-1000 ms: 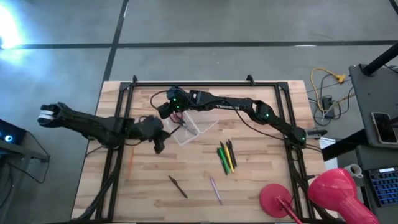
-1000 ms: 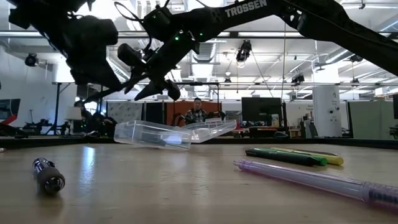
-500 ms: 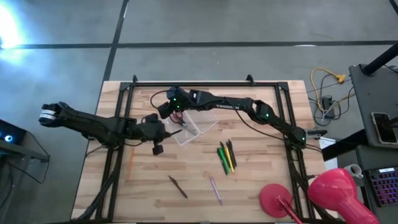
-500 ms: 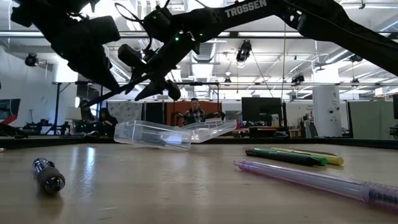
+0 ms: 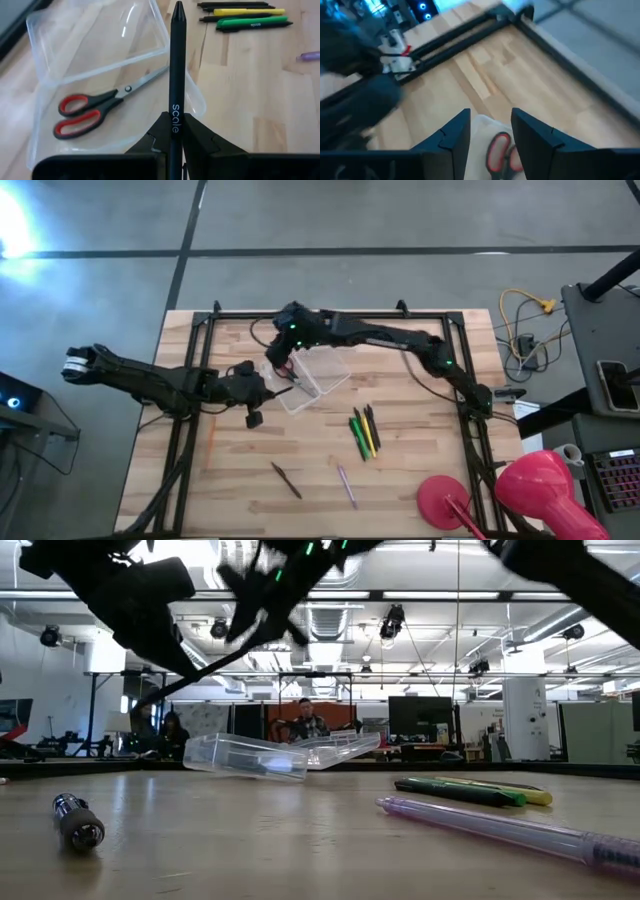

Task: Pick & place school supplies into a supply box
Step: Put the black pen into the transparent supply box

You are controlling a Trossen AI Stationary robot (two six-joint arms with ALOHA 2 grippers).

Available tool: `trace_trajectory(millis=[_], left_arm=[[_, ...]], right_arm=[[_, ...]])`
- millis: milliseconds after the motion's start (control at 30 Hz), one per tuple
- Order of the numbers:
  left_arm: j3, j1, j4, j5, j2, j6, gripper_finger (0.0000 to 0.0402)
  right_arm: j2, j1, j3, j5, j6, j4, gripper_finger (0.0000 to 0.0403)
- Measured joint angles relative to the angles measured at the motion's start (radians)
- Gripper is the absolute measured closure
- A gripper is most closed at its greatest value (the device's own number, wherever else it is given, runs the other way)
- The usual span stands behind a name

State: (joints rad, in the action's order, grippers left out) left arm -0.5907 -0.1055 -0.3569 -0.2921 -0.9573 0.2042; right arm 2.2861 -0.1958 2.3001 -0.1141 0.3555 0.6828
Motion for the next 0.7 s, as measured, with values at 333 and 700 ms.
trace_trajectory(millis=[333,700], left_arm=[[-0.011,0.060,0.046,0.029,-0.047,-0.327,0.0385],[-0.235,0.201,-0.088,0.029,-0.364,-0.760,0.0390]], right_arm=[[-0.251,0.083,-0.099,-0.068,-0.179,0.090,0.0264],[-0.488,0.193,-0.320,-0.335,-0.015,0.257,0.0276]])
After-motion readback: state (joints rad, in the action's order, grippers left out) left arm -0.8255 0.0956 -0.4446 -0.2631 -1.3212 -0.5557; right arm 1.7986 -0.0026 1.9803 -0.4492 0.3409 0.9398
